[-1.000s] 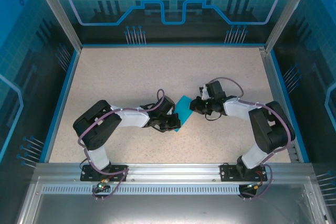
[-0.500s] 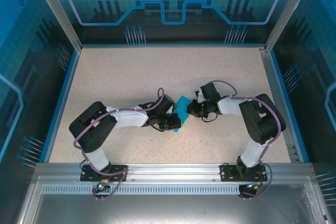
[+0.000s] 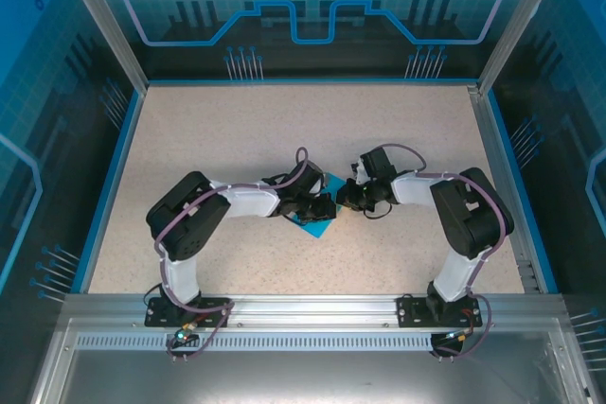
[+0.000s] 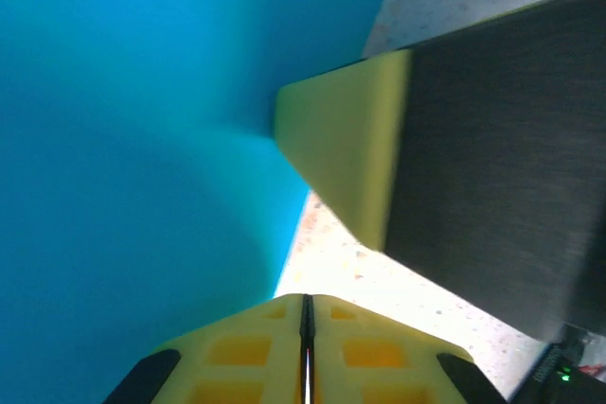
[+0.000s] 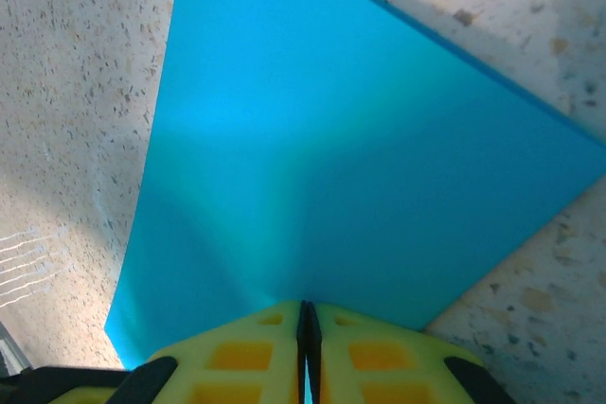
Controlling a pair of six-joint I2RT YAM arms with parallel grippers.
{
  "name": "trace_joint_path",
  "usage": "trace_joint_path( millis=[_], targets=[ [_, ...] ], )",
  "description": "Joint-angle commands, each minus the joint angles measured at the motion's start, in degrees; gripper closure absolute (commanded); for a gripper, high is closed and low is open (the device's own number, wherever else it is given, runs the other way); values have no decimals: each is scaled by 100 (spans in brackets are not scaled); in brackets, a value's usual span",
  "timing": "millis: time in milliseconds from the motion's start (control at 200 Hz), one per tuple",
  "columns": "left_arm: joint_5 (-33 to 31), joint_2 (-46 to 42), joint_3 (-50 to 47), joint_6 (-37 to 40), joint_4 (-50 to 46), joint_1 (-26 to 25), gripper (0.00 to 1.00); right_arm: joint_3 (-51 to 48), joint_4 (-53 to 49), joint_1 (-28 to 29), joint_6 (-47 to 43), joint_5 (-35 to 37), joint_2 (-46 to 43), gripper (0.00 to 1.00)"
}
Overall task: Fold a paper plane with a square sheet of paper (pick it up from the middle)
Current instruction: First fold in half a square sheet of paper at the center of the table.
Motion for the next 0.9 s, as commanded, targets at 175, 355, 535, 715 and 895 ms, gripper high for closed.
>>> trace_joint_path(
  millis=[175,355,535,715,895],
  targets=[
    [96,158,-117,239,-86,57,90,12,-455,31,-90,300,387,88],
    [247,-19,-715,93,158,53,90,69,-614,9,-111,381,444,88],
    [406,-343,-1203,107,172,8,90,152,-820,-6,-138,484,519,88],
    [306,-586,-1285,493,-341,-157,90,180,-878,-6,-121,561,603,88],
    [269,-602,-1254,714,-681,-224,92,188,-878,10,-93,558,682,88]
  ],
)
